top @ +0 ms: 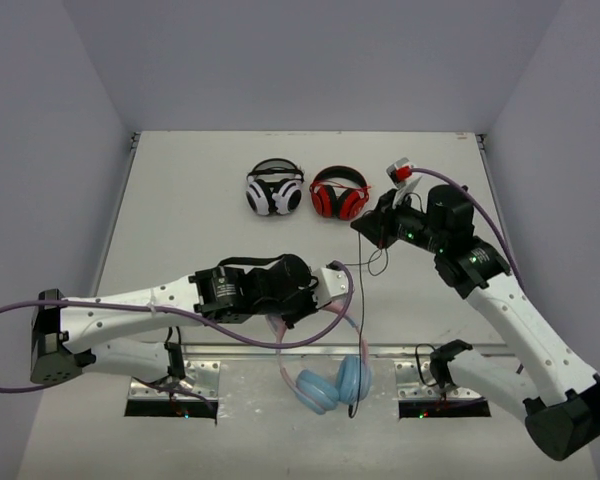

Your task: Wrap the headphones

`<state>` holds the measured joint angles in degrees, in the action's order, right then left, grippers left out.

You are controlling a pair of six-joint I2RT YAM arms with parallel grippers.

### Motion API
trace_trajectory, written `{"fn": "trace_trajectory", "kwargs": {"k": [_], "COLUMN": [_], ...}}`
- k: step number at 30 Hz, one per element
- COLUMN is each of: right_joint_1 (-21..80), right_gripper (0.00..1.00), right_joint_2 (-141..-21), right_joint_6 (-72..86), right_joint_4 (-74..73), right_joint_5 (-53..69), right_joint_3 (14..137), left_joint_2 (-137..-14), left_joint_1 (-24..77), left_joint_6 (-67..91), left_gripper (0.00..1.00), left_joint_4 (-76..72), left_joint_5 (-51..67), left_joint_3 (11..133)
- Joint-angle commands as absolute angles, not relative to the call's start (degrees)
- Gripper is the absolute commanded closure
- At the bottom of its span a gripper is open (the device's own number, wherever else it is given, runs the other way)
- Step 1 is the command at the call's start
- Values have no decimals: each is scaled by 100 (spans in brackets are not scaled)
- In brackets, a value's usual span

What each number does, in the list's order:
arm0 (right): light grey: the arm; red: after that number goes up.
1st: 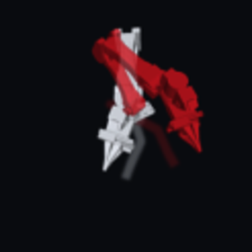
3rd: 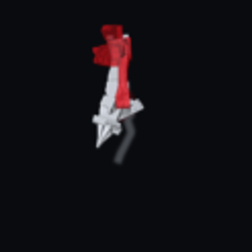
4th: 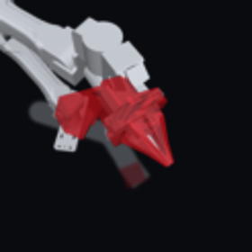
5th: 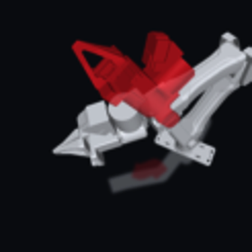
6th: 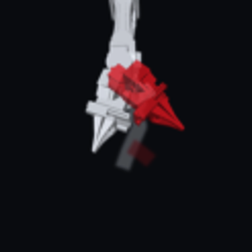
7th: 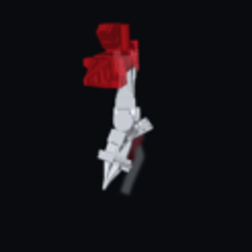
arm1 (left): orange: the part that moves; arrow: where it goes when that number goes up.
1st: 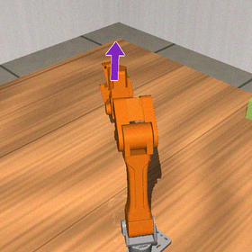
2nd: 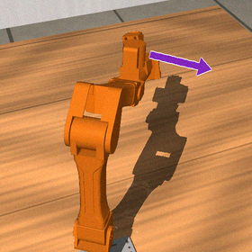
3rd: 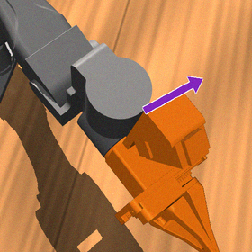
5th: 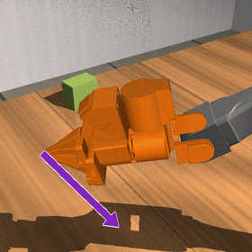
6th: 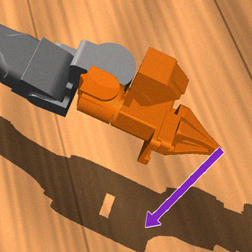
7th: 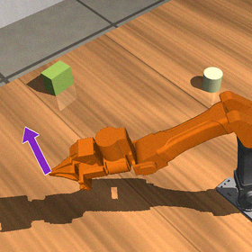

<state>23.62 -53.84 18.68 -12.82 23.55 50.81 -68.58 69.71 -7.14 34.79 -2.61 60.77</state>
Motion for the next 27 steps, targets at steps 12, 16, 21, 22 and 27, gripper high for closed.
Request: {"fn": "trace_trajectory", "kwargs": {"k": [12, 16, 21, 22, 27], "right_joint_1": [2461, 2452, 2452, 2452, 2452], "right_gripper": [99, 99, 99, 99, 99], "right_joint_2": [-6310, -6399, -6416, -6416, -6346], "right_joint_6": [2584, 2601, 2593, 2601, 2619], "right_joint_4": [-1679, -1653, -1538, -1512, -1336], "right_joint_5": [-422, -264, -26, 113, 465], "right_joint_3": [5132, 5072, 4914, 4896, 4747], "left_joint_2": [-5968, -5801, -5397, -5327, -4888], "left_joint_1": [6996, 6987, 6996, 6996, 6996], "left_joint_6": [-721, -712, -677, -677, -519], "left_gripper": [100, 99, 100, 99, 100], "left_joint_4": [2909, 2804, 2523, 2470, 1961], "left_joint_5": [545, 650, 826, 861, 941], "left_joint_3": [6328, 6372, 6416, 6416, 6504]}}
